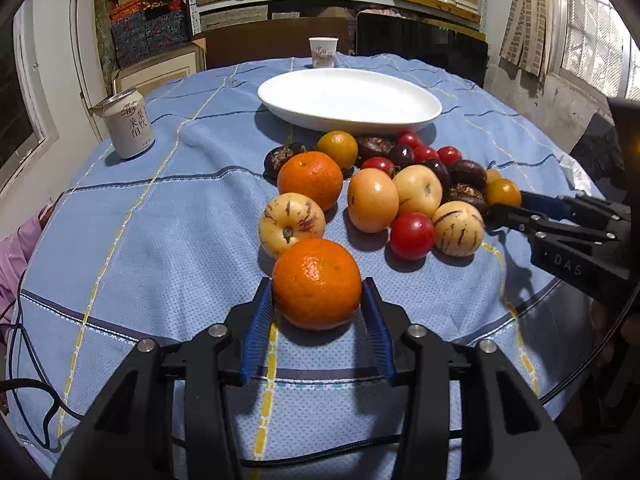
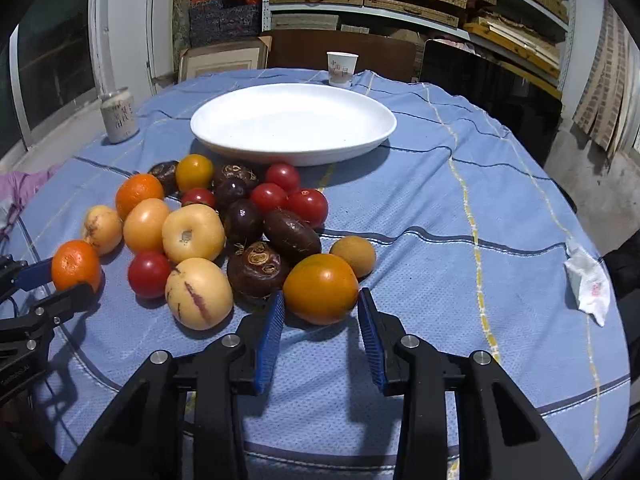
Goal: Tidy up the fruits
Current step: 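Grasp the small orange tomato with the right tool while the left tool lifts the mandarin, then carry both fruits over the white plate and open both tools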
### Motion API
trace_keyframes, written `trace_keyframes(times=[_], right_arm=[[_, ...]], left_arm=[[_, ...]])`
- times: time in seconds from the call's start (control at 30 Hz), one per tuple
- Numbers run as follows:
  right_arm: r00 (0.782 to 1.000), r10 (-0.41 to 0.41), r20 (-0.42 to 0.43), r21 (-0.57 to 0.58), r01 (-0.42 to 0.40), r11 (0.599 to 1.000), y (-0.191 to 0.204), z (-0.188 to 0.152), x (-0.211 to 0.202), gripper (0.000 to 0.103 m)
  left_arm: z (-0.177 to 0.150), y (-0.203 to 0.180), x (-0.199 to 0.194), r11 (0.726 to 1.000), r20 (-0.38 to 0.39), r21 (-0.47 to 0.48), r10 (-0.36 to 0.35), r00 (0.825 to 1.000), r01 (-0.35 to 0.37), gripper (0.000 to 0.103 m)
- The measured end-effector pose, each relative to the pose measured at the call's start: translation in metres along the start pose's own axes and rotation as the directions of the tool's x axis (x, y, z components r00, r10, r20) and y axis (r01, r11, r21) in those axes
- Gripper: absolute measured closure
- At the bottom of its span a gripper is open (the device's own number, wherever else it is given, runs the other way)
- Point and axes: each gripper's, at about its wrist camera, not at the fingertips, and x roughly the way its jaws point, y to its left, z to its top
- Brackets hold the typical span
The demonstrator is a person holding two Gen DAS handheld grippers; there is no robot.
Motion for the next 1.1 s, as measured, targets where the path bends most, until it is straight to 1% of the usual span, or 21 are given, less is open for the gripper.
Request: trace_keyframes(times=[0.1,0.27,0.4,0.5,0.6,0.67,0.73,0.8,0.83,0.9,0.97,1.0,1.03,1.1], right_arm=[[0.999,0.039,0.016,0.041,-0.040,0.998,-0.008,-0.003,-0.007,0.065],[0.996,0.080,0.042,0.060,-0.083,0.995,-0.018,-0.011,-0.028,0.065],[0.995,0.086,0.051,0.069,-0.089,0.994,-0.029,-0.012,-0.040,0.065],[0.994,0.086,0.072,0.075,-0.091,0.993,-0.040,-0.002,-0.049,0.065],[0.992,0.076,0.098,0.069,-0.083,0.994,-0.049,0.021,-0.053,0.065],[0.991,0.081,0.110,0.058,-0.087,0.994,-0.052,0.039,-0.052,0.065],[0.989,0.082,0.121,0.041,-0.088,0.995,-0.053,0.061,-0.046,0.065],[0.988,0.091,0.127,0.029,-0.095,0.995,-0.053,0.085,-0.035,0.065],[0.988,0.095,0.123,0.029,-0.100,0.995,-0.052,0.101,-0.025,0.065],[0.989,0.106,0.100,0.026,-0.109,0.994,-0.050,0.130,0.001,0.065],[0.991,0.104,0.081,0.023,-0.107,0.994,-0.046,0.150,0.023,0.065],[0.992,0.102,0.071,0.018,-0.104,0.994,-0.044,0.160,0.036,0.065],[0.993,0.101,0.057,0.010,-0.102,0.995,-0.041,0.171,0.052,0.065],[0.996,0.089,0.029,0.001,-0.089,0.996,-0.036,0.187,0.080,0.065]], left_arm=[[0.001,0.003,-0.011,1.000,0.033,-0.010,-0.023,0.999,0.024,0.060],[0.007,0.006,-0.040,0.999,0.113,-0.016,-0.049,0.992,0.051,0.061],[0.015,0.006,-0.051,0.997,0.128,-0.022,-0.071,0.989,0.074,0.060],[0.027,0.006,-0.052,0.996,0.126,-0.023,-0.081,0.989,0.085,0.060],[0.049,0.010,-0.048,0.994,0.123,-0.033,-0.099,0.988,0.103,0.060],[0.068,0.013,-0.043,0.994,0.128,-0.032,-0.098,0.987,0.102,0.060],[0.095,0.014,-0.031,0.995,0.137,-0.026,-0.094,0.986,0.098,0.060],[0.119,0.015,-0.015,0.993,0.136,-0.036,-0.111,0.984,0.117,0.060],[0.136,0.017,-0.001,0.990,0.132,-0.049,-0.124,0.983,0.131,0.060],[0.157,0.018,0.021,0.987,0.117,-0.064,-0.139,0.983,0.147,0.060],[0.181,0.021,0.056,0.983,0.081,-0.082,-0.156,0.985,0.162,0.060],[0.188,0.021,0.065,0.982,0.068,-0.086,-0.162,0.984,0.168,0.060],[0.198,0.022,0.084,0.981,0.047,-0.093,-0.164,0.985,0.168,0.060],[0.212,0.026,0.113,0.984,0.012,-0.101,-0.145,0.989,0.145,0.060]])
